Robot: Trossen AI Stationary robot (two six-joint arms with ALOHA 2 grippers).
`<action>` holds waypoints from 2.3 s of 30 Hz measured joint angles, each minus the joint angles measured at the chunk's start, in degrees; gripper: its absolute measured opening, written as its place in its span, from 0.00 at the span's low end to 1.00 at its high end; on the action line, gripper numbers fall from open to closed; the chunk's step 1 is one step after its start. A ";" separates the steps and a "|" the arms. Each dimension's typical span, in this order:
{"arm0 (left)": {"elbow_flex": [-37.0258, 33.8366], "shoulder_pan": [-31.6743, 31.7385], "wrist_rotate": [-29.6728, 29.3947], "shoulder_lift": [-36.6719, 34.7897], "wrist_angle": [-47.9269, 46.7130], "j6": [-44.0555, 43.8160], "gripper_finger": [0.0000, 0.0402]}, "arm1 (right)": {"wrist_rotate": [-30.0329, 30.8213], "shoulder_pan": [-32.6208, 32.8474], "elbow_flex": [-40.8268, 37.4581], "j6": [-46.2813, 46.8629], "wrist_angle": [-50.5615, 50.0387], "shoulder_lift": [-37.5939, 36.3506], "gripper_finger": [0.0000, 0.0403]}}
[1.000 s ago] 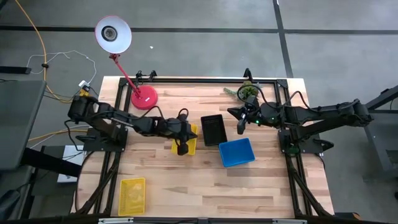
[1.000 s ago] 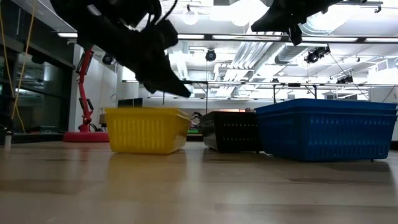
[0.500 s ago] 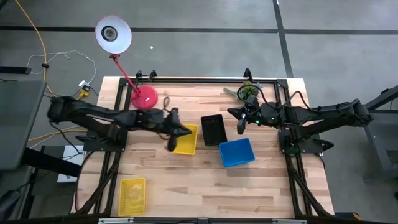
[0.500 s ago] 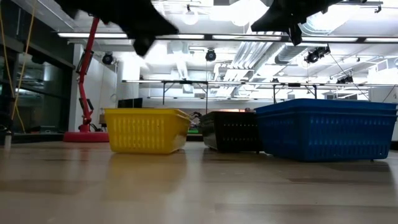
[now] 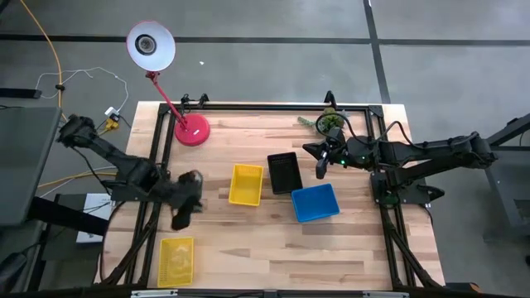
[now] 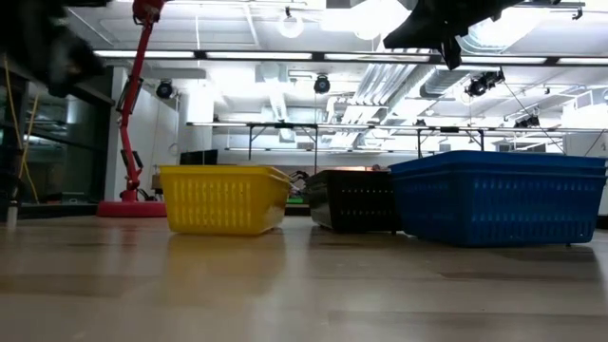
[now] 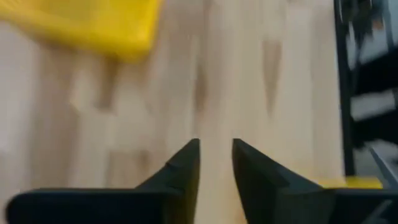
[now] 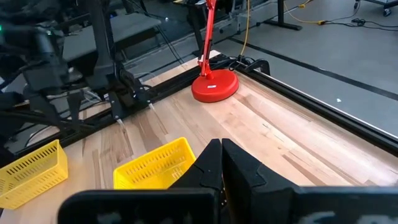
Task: Stack baskets by color
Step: Stack the bottom yellow bin on the top yellow bin
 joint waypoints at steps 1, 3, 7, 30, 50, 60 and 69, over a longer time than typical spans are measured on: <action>-0.02 -2.16 0.69 0.27 -1.02 -2.01 0.23 | 0.00 0.01 0.00 -0.01 -0.11 0.00 0.00; -0.03 -6.59 1.87 1.15 -2.13 -6.23 0.30 | 0.00 0.00 0.00 0.04 -0.20 0.00 0.00; -0.04 -15.10 2.26 2.93 -2.71 -14.03 0.43 | 0.01 0.00 -0.02 0.05 -0.24 0.00 0.00; -0.07 -28.94 3.43 28.60 2.04 -29.08 0.45 | 0.02 0.00 -0.04 -0.01 -0.91 -0.02 0.00; 10.03 -16.18 -2.41 15.09 -15.23 -11.30 0.00 | 0.04 0.00 -0.04 -2.74 -1.95 -0.02 0.00; 23.69 9.52 -13.90 10.06 -22.32 21.31 0.00 | 0.02 0.01 -0.04 -1.24 -1.46 -0.02 0.00; 25.92 33.84 -9.26 16.89 -7.61 47.94 0.00 | 1.55 0.00 -0.04 -1.36 1.47 -0.02 0.00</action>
